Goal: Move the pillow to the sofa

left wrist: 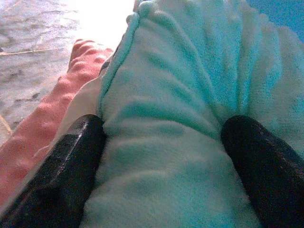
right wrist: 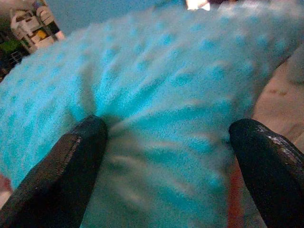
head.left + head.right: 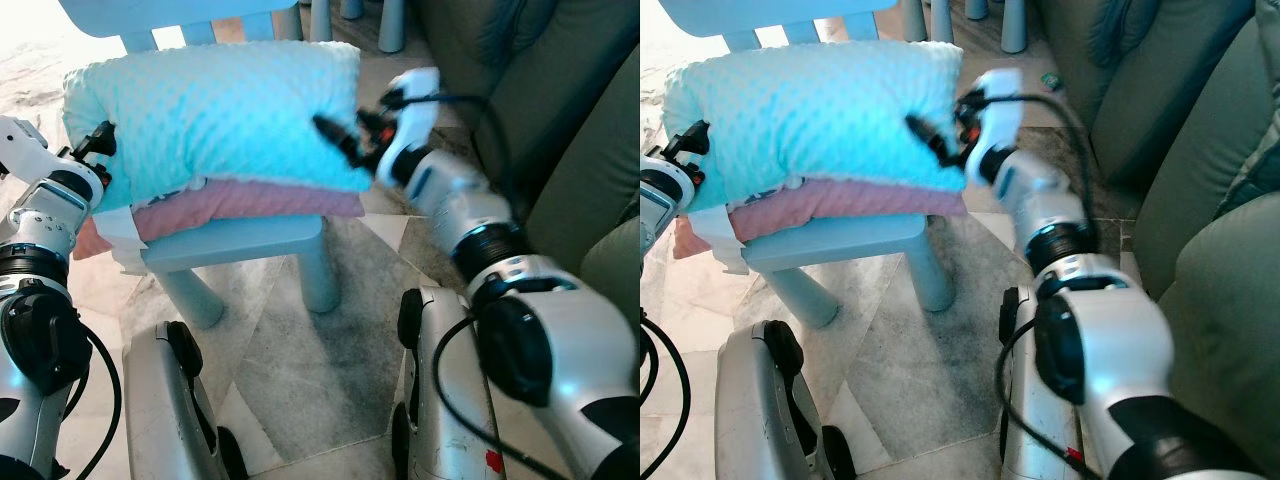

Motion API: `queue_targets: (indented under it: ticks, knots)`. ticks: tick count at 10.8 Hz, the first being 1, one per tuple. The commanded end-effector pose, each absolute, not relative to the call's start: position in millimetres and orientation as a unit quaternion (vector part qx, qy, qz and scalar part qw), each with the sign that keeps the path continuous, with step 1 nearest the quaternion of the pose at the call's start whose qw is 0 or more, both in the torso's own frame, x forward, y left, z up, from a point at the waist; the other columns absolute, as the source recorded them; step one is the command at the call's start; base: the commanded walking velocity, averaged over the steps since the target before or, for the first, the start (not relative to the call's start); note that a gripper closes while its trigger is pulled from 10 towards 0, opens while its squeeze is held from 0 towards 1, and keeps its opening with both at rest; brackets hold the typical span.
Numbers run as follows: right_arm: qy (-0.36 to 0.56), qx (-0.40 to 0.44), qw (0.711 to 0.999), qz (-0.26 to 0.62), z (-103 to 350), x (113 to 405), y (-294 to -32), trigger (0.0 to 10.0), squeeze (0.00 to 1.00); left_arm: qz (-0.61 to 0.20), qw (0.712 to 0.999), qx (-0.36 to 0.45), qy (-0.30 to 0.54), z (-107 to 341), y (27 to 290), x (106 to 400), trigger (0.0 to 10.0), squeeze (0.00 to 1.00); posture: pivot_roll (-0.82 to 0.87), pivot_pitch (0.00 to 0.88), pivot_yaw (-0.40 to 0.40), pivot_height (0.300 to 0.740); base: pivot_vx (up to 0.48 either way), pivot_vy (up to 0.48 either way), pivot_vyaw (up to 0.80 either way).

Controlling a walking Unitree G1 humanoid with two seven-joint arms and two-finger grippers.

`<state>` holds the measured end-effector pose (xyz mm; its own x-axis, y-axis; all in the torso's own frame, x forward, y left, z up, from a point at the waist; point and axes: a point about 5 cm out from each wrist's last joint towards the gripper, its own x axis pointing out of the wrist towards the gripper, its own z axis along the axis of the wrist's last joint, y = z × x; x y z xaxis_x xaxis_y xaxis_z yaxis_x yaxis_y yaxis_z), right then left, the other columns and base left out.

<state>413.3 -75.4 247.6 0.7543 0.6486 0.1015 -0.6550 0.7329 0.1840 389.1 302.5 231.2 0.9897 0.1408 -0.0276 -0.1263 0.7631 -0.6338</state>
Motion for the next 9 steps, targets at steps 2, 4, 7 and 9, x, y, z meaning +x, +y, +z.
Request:
queue_targets:
  ticks: [2, 4, 7, 9]
  knots:
    - [0.031, 0.146, 0.917, 0.37, 232, 409, -59, 10.0, 0.0, 0.051, 0.941, -0.334, 0.023, 218, 299, 387, 10.0, 0.0, -0.17, 0.256, 0.075, 0.33, 0.0, 0.0, 0.0]
    - [0.045, 0.142, 0.912, 0.383, 224, 405, -50, 7.3, 0.0, 0.025, 0.933, -0.357, 0.038, 213, 291, 388, 1.9, 0.0, -0.17, 0.256, 0.075, 0.33, 0.0, 0.0, 0.0]
    - [0.051, 0.143, 0.912, 0.382, 220, 404, -49, 0.0, 0.0, 0.016, 0.906, -0.42, 0.049, 204, 285, 388, 0.0, 0.0, -0.17, 0.255, 0.069, 0.33, 0.0, 0.0, 0.0]
    - [0.052, 0.139, 0.912, 0.381, 220, 404, -50, 0.0, 0.0, 0.022, 0.902, -0.429, 0.05, 199, 284, 387, 0.0, 0.0, -0.17, 0.251, 0.064, 0.33, 0.0, 0.0, 0.0]
